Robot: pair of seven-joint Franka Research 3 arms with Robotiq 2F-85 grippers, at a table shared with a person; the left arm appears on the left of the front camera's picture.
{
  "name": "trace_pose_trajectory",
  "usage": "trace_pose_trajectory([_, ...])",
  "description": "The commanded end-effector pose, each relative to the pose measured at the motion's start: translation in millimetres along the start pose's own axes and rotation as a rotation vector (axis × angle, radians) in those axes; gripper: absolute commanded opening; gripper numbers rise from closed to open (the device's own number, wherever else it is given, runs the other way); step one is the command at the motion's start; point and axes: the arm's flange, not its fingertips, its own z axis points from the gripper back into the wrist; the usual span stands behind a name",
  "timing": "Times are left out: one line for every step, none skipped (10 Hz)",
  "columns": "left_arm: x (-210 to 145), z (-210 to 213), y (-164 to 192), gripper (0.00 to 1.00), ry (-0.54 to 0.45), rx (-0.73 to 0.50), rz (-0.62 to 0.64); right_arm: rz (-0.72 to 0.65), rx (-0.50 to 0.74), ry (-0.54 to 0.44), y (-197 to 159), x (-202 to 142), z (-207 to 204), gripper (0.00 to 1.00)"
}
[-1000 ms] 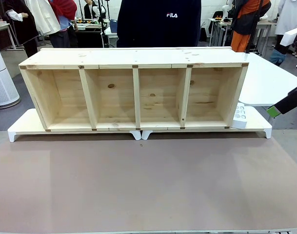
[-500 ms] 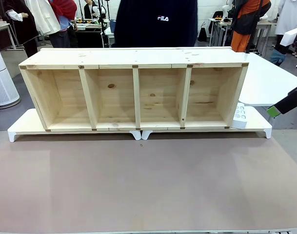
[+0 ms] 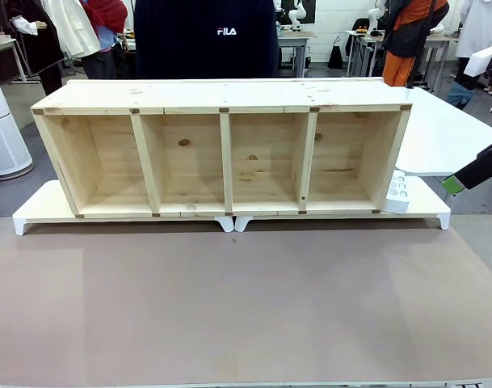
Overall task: Perform cable management.
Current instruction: When the cord part of the Power Cable appears at the lower middle area of the table and stops, grasp the cord part of the Power Cable.
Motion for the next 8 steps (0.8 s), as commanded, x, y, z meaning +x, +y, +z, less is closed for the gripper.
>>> trace_pose_trajectory([2.5, 0.0, -1.4, 1.00, -0.013, -0.003, -0.001, -0.003, -0.005, -0.007, -0.6, 3.4, -3.0, 1.00])
trace_pose_trajectory([2.5, 0.0, -1.4, 1.00, -0.013, -0.003, -0.001, -0.003, -0.005, -0.007, -0.6, 3.4, -3.0, 1.00])
trace_pose_trajectory([2.5, 0.0, -1.4, 1.00, -0.013, -0.003, -0.001, -0.003, -0.005, -0.007, -0.6, 3.4, -3.0, 1.00])
trace_pose_trajectory([2.5, 0.0, -1.4, 1.00, -0.013, -0.003, -0.001, -0.003, -0.005, -0.007, -0.6, 3.4, -3.0, 1.00])
trace_pose_trajectory([2.5, 0.0, -1.4, 1.00, -0.013, -0.003, -0.001, -0.003, -0.005, -0.007, -0.6, 3.4, -3.0, 1.00])
trace_pose_trajectory([2.5, 0.0, -1.4, 1.00, -0.013, -0.003, -0.001, -0.003, -0.005, -0.007, -0.6, 3.4, -3.0, 1.00])
trace_pose_trajectory([2.5, 0.0, -1.4, 1.00, -0.013, -0.003, -0.001, -0.003, -0.005, -0.007, -0.6, 3.4, -3.0, 1.00])
trace_pose_trajectory([2.5, 0.0, -1.4, 1.00, -0.013, -0.003, -0.001, -0.003, -0.005, -0.007, -0.6, 3.4, -3.0, 1.00])
